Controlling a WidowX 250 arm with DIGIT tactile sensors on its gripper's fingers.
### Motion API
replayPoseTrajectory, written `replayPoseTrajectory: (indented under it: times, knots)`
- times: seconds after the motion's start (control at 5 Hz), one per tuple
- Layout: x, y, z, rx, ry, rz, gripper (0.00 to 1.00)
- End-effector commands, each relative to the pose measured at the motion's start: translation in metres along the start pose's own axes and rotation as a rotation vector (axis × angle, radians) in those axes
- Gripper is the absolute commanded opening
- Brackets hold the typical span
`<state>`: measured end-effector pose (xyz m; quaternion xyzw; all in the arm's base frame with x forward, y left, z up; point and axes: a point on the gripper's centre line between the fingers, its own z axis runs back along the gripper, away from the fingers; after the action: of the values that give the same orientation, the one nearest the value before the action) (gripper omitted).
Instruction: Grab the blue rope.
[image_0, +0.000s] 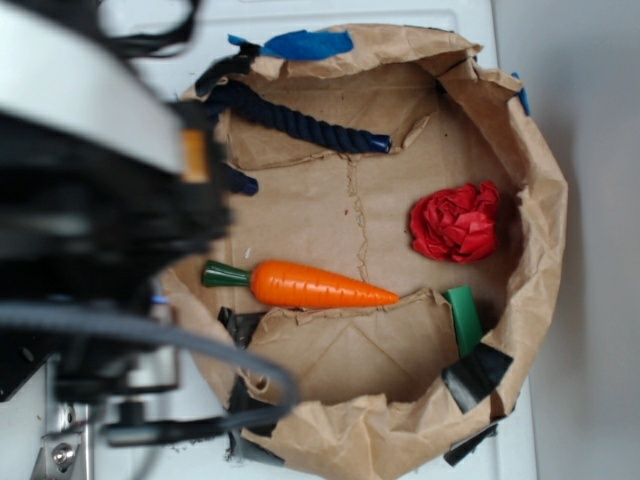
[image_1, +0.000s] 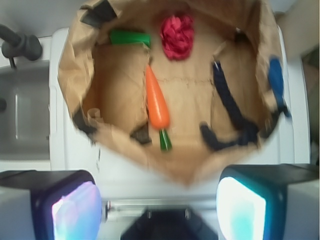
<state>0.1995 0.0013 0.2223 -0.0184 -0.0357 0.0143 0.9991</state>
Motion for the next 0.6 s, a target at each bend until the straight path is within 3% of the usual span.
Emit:
replayPoseTrajectory:
  times: [0.0, 0.2, 0.4]
  knots:
    - [0.081, -0.003, -0.036, -0.045, -0.085, -0.362, 1.0]
    - [0.092, 0.013, -0.052, -0.142, -0.113, -0.535, 1.0]
    - [0.092, 0.013, -0.052, -0.142, -0.113, -0.535, 1.0]
